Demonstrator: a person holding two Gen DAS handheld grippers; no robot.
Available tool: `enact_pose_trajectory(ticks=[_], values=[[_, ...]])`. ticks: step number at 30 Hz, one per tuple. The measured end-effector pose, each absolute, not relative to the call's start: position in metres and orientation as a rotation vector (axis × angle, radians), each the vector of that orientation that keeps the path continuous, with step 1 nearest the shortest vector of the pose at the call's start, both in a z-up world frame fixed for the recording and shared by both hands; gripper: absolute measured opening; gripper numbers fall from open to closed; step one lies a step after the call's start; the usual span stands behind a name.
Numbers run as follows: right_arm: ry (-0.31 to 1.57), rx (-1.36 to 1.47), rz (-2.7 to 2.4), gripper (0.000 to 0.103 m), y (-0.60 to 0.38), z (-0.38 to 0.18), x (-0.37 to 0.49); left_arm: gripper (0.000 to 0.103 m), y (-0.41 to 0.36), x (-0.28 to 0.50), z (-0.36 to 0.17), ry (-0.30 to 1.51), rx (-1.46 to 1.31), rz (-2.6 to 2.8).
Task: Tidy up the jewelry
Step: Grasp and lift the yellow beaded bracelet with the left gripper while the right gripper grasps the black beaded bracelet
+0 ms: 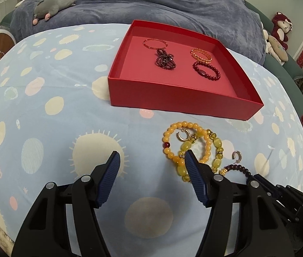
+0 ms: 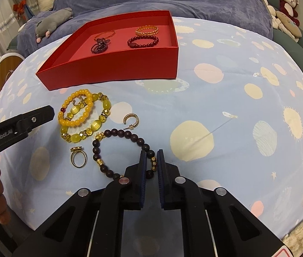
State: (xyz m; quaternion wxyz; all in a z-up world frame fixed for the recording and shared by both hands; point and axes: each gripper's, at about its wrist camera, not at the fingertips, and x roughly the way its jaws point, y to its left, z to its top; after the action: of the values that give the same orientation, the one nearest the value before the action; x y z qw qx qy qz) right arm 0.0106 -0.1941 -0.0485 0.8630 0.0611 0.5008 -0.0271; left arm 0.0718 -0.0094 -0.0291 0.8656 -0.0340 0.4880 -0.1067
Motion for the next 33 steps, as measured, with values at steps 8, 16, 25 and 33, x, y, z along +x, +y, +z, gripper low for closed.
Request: enact_pose_trajectory(ticks=[8,16,25,33], values=[[1.049,0.161,-0.05,0.009,-0.197,-0.049,0.011,0.043,-0.025,0.089,-0.043,1.018,-0.002,-0.194],[1.05,0.18,-0.049,0.009,-0.199,-0.049,0.011,0.029,-0.04,0.087,-0.046,0.978,0.125,-0.172],[1.069,0.251,-0.029,0.006,-0.203,-0.047,0.009,0.007,-0.036,0.084,-0.041,1.017,0.038,-0.24],[1.037,0.267,-0.001,0.005,-0.204,-0.026,0.001,0.007,-0.028,0.066,-0.015,1.018,-0.021,-0.303]])
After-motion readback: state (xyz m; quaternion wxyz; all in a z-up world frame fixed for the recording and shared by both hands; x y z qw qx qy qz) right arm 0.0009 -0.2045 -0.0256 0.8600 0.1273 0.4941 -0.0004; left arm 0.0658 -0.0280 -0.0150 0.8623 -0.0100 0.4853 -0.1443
